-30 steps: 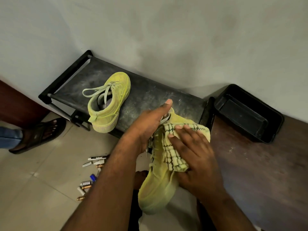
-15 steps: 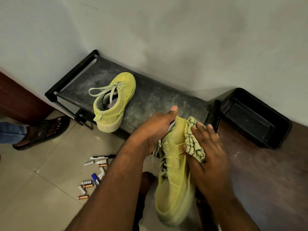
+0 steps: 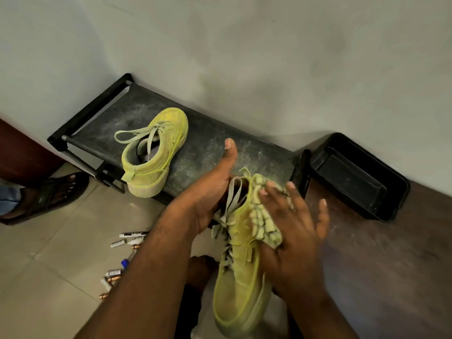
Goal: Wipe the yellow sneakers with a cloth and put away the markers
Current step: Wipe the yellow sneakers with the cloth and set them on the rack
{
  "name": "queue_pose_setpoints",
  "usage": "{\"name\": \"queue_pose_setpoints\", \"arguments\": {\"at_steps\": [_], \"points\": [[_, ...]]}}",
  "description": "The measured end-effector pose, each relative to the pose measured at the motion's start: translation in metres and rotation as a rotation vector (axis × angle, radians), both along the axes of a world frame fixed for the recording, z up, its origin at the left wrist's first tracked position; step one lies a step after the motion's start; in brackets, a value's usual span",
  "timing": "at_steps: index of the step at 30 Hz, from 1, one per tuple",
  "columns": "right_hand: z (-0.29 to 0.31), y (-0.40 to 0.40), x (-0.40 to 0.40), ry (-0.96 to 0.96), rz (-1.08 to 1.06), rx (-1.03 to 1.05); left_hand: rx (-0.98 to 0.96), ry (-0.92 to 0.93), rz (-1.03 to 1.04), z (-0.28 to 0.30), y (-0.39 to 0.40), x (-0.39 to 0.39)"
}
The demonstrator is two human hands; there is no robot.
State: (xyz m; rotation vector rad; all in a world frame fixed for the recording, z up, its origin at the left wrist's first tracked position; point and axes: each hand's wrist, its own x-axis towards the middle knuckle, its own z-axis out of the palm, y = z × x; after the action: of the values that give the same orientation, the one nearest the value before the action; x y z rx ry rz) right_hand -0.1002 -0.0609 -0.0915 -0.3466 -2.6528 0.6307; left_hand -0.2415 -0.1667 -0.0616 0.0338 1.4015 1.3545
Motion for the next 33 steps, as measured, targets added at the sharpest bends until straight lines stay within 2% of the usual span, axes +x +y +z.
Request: {"name": "queue_pose_setpoints", "arguments": {"at_steps": [2,5,7,10,11,14,18,22,25,27,30,32,33], "points": [[0.001,0.005,-0.002,-0.004,-0.100,-0.095,-0.016,0.023,-0.002,0.000,-0.001,-0.001],[-0.003,-0.003,0.000,0.048,0.163,-0.029,-0.099,0.115,0.029,0.000,-0.002,-0.002],[-0.006,-0.002,0.001,0.056,0.232,-0.022,-0.117,0.182,0.115,0.002,-0.002,-0.003],[-0.007,0.009,0.001,-0.003,0.021,-0.163,-0.038,0.296,0.154,0.001,-0.002,-0.003],[-0.007,0.010,0.001,-0.012,0.000,-0.177,-0.018,0.328,0.139,0.001,-0.002,-0.003],[-0.011,0.004,0.000,-0.020,0.128,-0.118,-0.054,0.438,0.128,0.002,-0.005,-0.003],[-0.012,0.010,-0.001,-0.028,-0.013,-0.162,-0.178,0.628,0.201,0.000,-0.008,-0.005],[-0.011,0.007,-0.001,-0.061,-0.008,-0.120,-0.220,0.572,0.157,0.003,-0.016,-0.008],[-0.013,0.004,-0.004,-0.160,-0.107,-0.112,-0.323,0.530,0.078,0.000,-0.023,-0.013],[-0.012,0.004,-0.007,-0.147,-0.132,-0.145,-0.355,0.528,0.070,-0.001,-0.024,-0.013],[-0.004,-0.002,-0.008,-0.028,0.078,-0.198,-0.362,0.491,0.133,-0.004,-0.024,-0.015],[-0.001,-0.003,-0.005,0.036,0.301,-0.131,-0.364,0.478,0.168,-0.005,-0.024,-0.015],[-0.001,-0.001,-0.004,0.045,0.343,-0.089,-0.363,0.480,0.177,-0.006,-0.023,-0.015]]}}
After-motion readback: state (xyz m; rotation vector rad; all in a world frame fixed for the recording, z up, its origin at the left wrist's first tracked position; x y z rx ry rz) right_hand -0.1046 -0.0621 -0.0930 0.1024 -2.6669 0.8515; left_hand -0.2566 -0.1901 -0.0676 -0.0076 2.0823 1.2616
